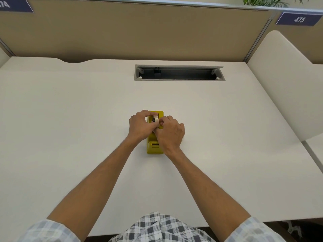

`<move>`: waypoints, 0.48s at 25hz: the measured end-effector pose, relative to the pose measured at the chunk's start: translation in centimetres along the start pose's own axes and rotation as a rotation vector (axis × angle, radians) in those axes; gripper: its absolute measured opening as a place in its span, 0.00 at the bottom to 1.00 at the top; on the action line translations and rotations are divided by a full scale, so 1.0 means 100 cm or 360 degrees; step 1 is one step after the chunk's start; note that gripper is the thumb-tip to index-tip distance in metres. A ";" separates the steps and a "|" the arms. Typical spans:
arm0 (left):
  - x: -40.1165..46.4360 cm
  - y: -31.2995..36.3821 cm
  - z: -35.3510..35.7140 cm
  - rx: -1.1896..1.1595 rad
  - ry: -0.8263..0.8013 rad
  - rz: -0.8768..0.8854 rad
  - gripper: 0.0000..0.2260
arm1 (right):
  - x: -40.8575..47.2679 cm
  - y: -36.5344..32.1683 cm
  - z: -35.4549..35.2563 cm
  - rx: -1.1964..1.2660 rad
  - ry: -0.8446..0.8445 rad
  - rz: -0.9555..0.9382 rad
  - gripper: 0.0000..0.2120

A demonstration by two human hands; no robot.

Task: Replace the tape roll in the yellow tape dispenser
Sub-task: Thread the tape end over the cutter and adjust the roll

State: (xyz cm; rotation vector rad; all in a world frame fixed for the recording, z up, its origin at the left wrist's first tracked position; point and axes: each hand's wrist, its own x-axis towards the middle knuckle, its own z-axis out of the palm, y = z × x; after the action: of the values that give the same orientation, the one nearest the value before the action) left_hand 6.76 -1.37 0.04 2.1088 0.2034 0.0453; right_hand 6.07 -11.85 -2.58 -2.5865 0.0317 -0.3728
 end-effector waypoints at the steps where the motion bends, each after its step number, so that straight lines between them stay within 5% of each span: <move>1: 0.000 0.000 0.000 0.0017 0.0009 0.0007 0.14 | 0.000 0.000 0.000 0.0005 -0.0004 0.0000 0.07; 12: 0.000 -0.010 0.003 0.0217 -0.0031 0.0094 0.13 | -0.003 0.006 -0.003 0.0181 -0.0068 -0.0074 0.09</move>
State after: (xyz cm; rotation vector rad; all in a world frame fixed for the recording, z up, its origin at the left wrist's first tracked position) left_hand 6.69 -1.08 -0.98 2.2501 0.1355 0.0471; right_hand 5.78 -12.51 -2.73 -2.4853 -0.0632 -0.3263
